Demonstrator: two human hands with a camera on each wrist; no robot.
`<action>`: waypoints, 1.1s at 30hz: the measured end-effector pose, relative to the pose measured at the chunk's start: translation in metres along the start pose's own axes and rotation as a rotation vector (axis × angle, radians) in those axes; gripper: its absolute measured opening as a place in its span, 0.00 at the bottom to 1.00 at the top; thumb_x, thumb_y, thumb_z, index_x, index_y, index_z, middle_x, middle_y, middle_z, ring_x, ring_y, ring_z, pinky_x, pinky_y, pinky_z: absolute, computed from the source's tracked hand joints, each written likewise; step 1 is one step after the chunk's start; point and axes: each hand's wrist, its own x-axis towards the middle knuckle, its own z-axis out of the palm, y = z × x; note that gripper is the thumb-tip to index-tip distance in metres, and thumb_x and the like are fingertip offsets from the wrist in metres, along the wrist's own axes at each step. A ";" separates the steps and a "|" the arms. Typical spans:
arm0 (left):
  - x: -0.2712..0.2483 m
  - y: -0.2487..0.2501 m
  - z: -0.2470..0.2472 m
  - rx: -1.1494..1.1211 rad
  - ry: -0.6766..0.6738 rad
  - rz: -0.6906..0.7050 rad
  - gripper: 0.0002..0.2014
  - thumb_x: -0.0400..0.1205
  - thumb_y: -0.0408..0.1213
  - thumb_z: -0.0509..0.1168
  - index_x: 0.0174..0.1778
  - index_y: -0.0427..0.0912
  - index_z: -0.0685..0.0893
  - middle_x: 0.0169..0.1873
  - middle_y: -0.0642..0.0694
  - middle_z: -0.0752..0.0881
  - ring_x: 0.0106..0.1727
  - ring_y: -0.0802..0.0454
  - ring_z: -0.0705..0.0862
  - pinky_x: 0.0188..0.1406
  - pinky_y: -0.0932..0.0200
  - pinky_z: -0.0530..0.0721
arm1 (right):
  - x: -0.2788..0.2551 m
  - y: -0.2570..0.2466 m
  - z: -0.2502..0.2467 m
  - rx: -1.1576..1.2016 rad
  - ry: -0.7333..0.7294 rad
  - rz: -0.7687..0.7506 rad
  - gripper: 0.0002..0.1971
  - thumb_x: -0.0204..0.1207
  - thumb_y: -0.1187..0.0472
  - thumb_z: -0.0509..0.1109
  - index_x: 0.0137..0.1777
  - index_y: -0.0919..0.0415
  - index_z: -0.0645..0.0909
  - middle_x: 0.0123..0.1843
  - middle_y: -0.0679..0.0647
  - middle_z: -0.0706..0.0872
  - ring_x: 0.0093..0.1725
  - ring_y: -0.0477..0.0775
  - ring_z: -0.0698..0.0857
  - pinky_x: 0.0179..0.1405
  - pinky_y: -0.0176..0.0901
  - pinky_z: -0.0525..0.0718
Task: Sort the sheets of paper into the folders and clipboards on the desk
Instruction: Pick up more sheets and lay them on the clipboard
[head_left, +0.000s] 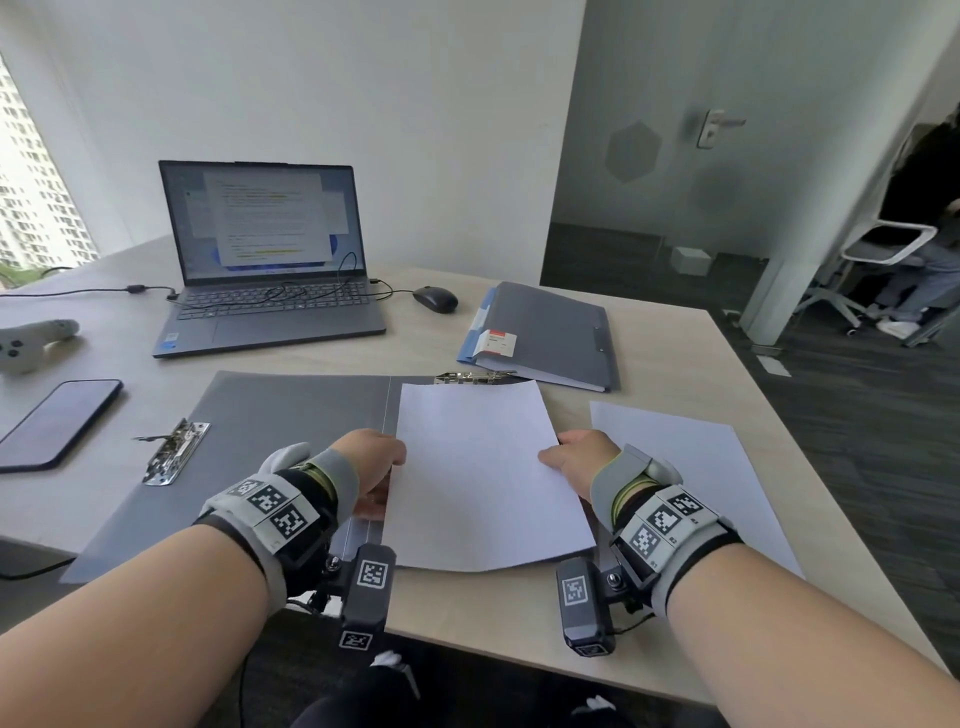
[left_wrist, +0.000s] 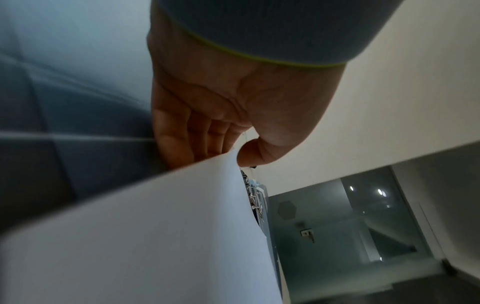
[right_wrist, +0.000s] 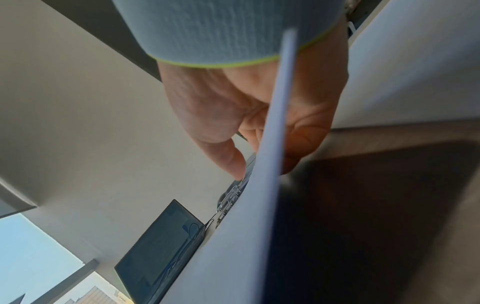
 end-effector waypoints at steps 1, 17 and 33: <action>0.003 0.001 -0.002 0.054 0.016 0.016 0.05 0.80 0.30 0.60 0.45 0.37 0.81 0.33 0.38 0.82 0.32 0.41 0.83 0.44 0.42 0.89 | 0.002 0.002 0.000 -0.007 0.002 0.002 0.17 0.66 0.61 0.70 0.52 0.70 0.86 0.44 0.66 0.91 0.38 0.56 0.81 0.42 0.48 0.81; 0.016 -0.010 -0.016 0.128 0.096 0.160 0.23 0.77 0.24 0.65 0.64 0.52 0.82 0.50 0.40 0.89 0.44 0.43 0.88 0.27 0.56 0.84 | -0.001 0.002 0.004 0.017 0.038 -0.036 0.24 0.77 0.70 0.69 0.74 0.59 0.76 0.54 0.57 0.83 0.49 0.58 0.85 0.40 0.40 0.82; 0.006 -0.017 -0.010 0.042 0.147 0.233 0.12 0.80 0.36 0.64 0.56 0.50 0.87 0.52 0.44 0.90 0.55 0.48 0.88 0.32 0.58 0.87 | -0.001 0.004 0.009 0.153 0.111 -0.048 0.21 0.79 0.61 0.66 0.73 0.55 0.77 0.58 0.50 0.81 0.57 0.54 0.79 0.56 0.42 0.74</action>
